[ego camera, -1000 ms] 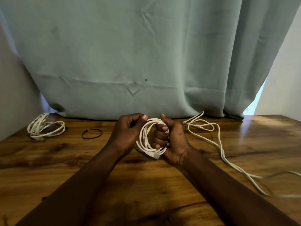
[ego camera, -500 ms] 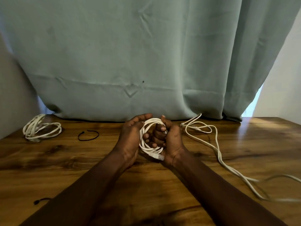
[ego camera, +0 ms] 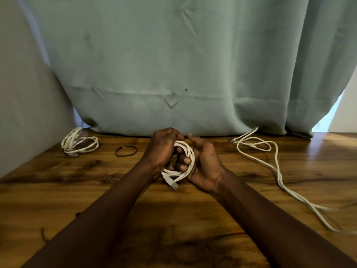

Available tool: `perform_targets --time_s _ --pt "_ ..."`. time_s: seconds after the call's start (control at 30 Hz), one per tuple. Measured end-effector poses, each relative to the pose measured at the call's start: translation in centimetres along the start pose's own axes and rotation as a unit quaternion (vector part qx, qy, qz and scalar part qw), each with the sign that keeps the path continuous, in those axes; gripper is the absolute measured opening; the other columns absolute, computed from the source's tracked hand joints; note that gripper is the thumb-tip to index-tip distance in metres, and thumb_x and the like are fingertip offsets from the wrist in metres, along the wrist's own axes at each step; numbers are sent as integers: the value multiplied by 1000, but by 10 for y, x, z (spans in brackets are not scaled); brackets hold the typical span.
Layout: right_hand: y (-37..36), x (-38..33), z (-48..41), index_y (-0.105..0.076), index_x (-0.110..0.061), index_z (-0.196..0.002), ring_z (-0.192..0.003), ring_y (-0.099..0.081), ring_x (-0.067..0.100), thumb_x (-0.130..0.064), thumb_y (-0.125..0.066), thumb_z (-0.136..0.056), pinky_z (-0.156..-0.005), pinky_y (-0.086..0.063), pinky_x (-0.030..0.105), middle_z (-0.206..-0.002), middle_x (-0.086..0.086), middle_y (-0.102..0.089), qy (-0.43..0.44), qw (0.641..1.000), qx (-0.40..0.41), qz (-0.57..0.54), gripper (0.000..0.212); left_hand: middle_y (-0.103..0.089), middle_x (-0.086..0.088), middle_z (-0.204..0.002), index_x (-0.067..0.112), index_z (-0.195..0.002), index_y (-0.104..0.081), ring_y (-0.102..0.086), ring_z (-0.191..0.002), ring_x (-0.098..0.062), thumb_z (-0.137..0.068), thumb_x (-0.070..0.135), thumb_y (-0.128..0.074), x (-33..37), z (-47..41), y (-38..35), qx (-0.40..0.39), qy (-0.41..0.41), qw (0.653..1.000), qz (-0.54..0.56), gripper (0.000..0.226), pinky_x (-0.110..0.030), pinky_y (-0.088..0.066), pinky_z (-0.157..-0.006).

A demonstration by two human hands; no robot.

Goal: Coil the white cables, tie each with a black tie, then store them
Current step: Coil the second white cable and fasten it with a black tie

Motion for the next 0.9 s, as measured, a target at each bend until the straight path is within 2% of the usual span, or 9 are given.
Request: perform_targets --time_s 0.17,0.27,0.37,0.47,0.53,0.63,0.73,0.83,0.9 --pt "-8 5 -7 -51 -19 -49 -27 -20 6 -44 -41 -105 -52 -20 30 -35 -7 -29 5 999 40 -25 62 -59 -6 -56 15 -79 -66 -44 -37 -16 -93 12 -48 6 6 -5 32 41 996 70 24 -15 -31 -40" --pt "-15 3 -6 -53 -19 -46 -25 -22 4 -48 -47 -103 -43 -24 24 -35 -7 -33 20 997 59 -43 65 -59 -6 -54 16 -83 -66 -45 -33 -16 -94 14 -49 8 5 -6 54 65 990 116 21 -16 -33 -40" --pt "-20 4 -7 -52 -16 -53 -24 -31 6 -46 -53 -102 -34 -23 13 -37 -3 -43 48 994 94 -33 58 -53 -3 -47 11 -81 -62 -39 -31 -15 -95 18 -51 6 6 -3 37 85 988 125 19 -18 -33 -40" --pt "-21 12 -11 -55 -9 -63 -34 -52 17 -36 -56 -103 -31 -32 15 -52 9 -58 54 988 142 3 48 -49 -3 -45 6 -73 -60 -37 -31 -17 -95 19 -54 1 7 3 -30 115 988 102 26 -22 -40 -42" --pt "-18 16 -14 -51 -11 -60 -35 -51 16 -32 -56 -102 -30 -30 15 -52 9 -53 50 988 148 -6 48 -59 -10 -60 4 -80 -67 -52 -47 -24 -95 14 -57 1 3 12 -37 82 994 58 20 -29 -49 -53" --pt "-13 16 -14 -38 -19 -58 -25 -25 8 -32 -52 -104 -35 -21 13 -37 -4 -27 38 991 121 -50 49 -72 -6 -76 14 -82 -73 -65 -66 -21 -95 10 -59 -2 -20 45 91 -58 991 -78 20 -31 -51 -67" --pt "-12 18 -15 -35 -21 -58 -28 -14 8 -36 -50 -103 -40 -18 17 -37 -6 -18 15 995 77 -60 50 -79 -2 -90 21 -88 -79 -74 -88 -22 -90 29 -67 -3 -44 88 201 -103 924 -309 15 -34 -58 -82" --pt "-12 20 -16 -37 -20 -53 -29 -13 9 -45 -47 -102 -42 -18 20 -38 -6 -18 -14 997 39 -71 55 -77 -6 -103 23 -87 -75 -71 -99 -28 -82 37 -73 -16 -59 116 127 -14 831 -541 15 -34 -57 -86" --pt "-11 19 -17 -38 -20 -51 -29 -13 10 -48 -43 -101 -42 -19 20 -38 -6 -19 -28 997 24 -72 58 -77 -7 -101 22 -88 -75 -71 -95 -27 -77 45 -75 -27 -61 120 68 22 785 -616 25 -35 -58 -84"
Point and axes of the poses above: each hand's wrist, its own z-axis away from the middle knuckle, its own y-axis out of the back of the hand, x = y × z, the point moved 1 cm from there along -z, towards the middle knuckle
